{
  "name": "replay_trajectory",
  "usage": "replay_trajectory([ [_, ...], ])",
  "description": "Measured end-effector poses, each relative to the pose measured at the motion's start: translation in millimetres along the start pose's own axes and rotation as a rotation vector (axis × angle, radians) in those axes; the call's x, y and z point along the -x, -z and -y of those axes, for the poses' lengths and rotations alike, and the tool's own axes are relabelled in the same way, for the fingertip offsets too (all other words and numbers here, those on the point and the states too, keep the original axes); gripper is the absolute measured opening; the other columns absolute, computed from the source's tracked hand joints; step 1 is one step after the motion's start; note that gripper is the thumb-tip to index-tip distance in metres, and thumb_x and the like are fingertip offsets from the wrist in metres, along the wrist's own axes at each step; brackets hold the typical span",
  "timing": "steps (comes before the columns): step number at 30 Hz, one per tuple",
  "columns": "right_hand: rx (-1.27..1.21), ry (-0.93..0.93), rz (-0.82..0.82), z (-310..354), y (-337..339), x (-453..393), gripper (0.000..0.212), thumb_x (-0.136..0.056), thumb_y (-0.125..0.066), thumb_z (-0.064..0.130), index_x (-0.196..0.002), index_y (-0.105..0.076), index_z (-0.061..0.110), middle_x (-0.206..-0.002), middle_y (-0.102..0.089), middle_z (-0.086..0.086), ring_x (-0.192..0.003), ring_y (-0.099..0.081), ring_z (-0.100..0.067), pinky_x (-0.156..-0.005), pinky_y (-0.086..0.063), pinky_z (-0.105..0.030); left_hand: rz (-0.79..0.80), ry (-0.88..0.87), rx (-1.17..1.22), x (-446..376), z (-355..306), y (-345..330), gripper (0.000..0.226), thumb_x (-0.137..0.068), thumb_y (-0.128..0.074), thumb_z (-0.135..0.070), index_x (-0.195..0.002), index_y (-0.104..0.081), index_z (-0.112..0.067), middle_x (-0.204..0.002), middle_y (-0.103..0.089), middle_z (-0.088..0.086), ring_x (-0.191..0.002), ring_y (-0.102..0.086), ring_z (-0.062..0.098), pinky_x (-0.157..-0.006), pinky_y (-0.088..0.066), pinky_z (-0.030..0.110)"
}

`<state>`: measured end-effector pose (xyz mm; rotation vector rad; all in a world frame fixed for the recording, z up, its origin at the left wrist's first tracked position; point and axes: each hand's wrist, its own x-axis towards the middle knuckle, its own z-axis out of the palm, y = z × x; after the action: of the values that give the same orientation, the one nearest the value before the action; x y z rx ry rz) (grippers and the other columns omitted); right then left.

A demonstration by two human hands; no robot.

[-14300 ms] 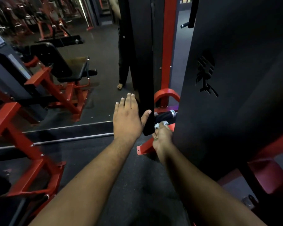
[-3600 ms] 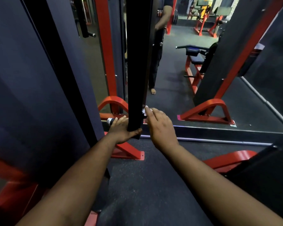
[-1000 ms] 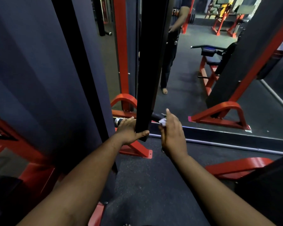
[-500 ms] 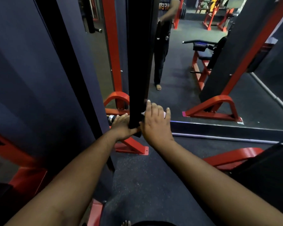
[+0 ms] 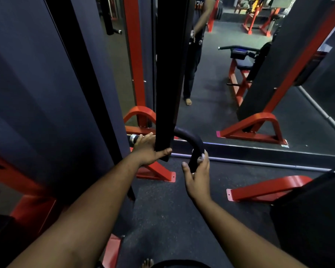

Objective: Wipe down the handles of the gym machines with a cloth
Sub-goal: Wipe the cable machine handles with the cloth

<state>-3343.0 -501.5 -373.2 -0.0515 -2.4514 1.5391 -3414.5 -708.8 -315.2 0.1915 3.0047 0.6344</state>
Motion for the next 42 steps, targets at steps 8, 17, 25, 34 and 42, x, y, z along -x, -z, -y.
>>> replay_trajectory([
  [8,-0.232,-0.018,0.377,25.0,41.8,-69.5,0.068,-0.069,-0.077,0.072,-0.086,-0.061,0.008,-0.073,-0.067,-0.004,-0.068,-0.062,-0.015,-0.064,-0.047,-0.03,0.031,0.017,-0.014,-3.7,2.6,0.2,0.082,-0.089,-0.049,-0.077,-0.154,-0.042,-0.026,-0.158,-0.045,0.005,-0.148,-0.034,0.028,-0.122,-0.02,0.05],
  [17,-0.294,0.079,0.423,31.8,44.7,-77.9,0.083,-0.059,-0.073,0.086,-0.085,-0.061,0.008,-0.076,-0.062,-0.002,-0.071,-0.056,-0.014,-0.067,-0.045,-0.025,0.028,0.009,-0.032,-5.1,7.3,-4.3,0.087,-0.085,-0.041,-0.082,-0.151,-0.044,-0.025,-0.152,-0.05,0.003,-0.145,-0.038,0.026,-0.119,-0.024,0.048],
  [25,-0.325,-0.172,0.333,-16.4,20.5,-24.1,0.035,-0.091,-0.078,0.017,-0.122,-0.063,0.013,-0.114,-0.075,0.004,-0.107,-0.07,-0.012,-0.101,-0.053,-0.046,0.025,-0.007,-0.018,3.7,3.4,-0.2,0.082,-0.091,-0.048,-0.074,-0.156,-0.038,-0.025,-0.16,-0.041,0.001,-0.153,-0.026,0.022,-0.122,-0.013,0.043],
  [34,-0.148,0.291,0.032,64.8,41.1,-49.4,0.055,-0.092,-0.072,0.004,-0.143,-0.053,0.013,-0.138,-0.058,0.007,-0.13,-0.052,-0.001,-0.11,-0.04,-0.022,0.016,0.012,0.014,-1.3,3.1,-1.3,0.084,-0.088,-0.048,-0.078,-0.152,-0.043,-0.023,-0.155,-0.047,0.0,-0.15,-0.032,0.024,-0.123,-0.017,0.047],
  [42,0.58,0.965,0.037,28.1,43.2,-59.0,0.072,-0.084,-0.061,-0.02,-0.151,-0.045,0.004,-0.162,-0.034,-0.013,-0.152,-0.029,-0.037,-0.119,-0.032,-0.056,0.015,0.008,-0.001,-7.8,3.7,-2.3,0.087,-0.088,-0.047,-0.079,-0.155,-0.039,-0.025,-0.157,-0.045,0.0,-0.151,-0.03,0.022,-0.125,-0.014,0.047],
])
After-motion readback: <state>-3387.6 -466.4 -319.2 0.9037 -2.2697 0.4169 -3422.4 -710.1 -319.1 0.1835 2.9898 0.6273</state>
